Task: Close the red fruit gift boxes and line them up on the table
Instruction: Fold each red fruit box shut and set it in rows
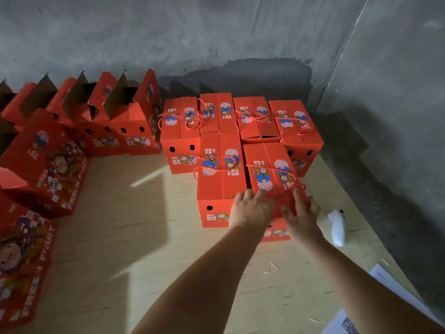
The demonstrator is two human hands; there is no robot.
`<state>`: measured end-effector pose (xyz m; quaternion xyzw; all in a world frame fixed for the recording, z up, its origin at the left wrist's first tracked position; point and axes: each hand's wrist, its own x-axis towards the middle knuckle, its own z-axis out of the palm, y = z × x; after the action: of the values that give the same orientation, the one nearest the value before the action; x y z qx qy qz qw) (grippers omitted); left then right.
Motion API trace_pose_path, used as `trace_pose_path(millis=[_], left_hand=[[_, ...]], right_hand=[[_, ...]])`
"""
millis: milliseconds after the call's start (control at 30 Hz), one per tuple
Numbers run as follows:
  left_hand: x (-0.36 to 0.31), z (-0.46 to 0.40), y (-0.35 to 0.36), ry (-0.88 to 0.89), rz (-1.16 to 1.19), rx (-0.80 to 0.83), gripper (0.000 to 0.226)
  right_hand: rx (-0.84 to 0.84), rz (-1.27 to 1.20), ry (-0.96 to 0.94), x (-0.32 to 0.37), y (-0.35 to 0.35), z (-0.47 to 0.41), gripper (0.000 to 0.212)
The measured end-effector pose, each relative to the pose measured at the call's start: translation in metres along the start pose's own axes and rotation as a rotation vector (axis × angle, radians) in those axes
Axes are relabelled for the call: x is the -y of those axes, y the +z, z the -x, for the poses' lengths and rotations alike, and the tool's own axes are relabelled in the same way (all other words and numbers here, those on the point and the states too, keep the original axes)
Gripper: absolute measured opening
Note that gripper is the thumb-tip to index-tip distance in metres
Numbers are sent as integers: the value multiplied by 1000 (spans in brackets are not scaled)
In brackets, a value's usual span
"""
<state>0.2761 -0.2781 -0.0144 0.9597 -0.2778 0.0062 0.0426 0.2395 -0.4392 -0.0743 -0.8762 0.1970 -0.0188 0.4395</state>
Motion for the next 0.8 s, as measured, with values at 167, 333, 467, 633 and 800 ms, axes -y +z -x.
trace_pose_path(millis=[167, 333, 467, 633, 800], left_hand=[[24, -30, 4, 49, -42, -52, 39], [37, -46, 8, 44, -29, -51, 44], [30, -53, 6, -31, -45, 8, 42], [24, -26, 5, -52, 252, -7, 42], [53, 50, 5, -32, 364, -172, 46]], right_hand=[[-6, 85, 24, 12, 13, -34, 68], [5, 130, 52, 21, 15, -49, 65], [54, 284, 142, 36, 15, -58, 67], [-57, 471, 215, 58, 30, -33, 74], [-106, 264, -181, 92, 66, 30, 74]])
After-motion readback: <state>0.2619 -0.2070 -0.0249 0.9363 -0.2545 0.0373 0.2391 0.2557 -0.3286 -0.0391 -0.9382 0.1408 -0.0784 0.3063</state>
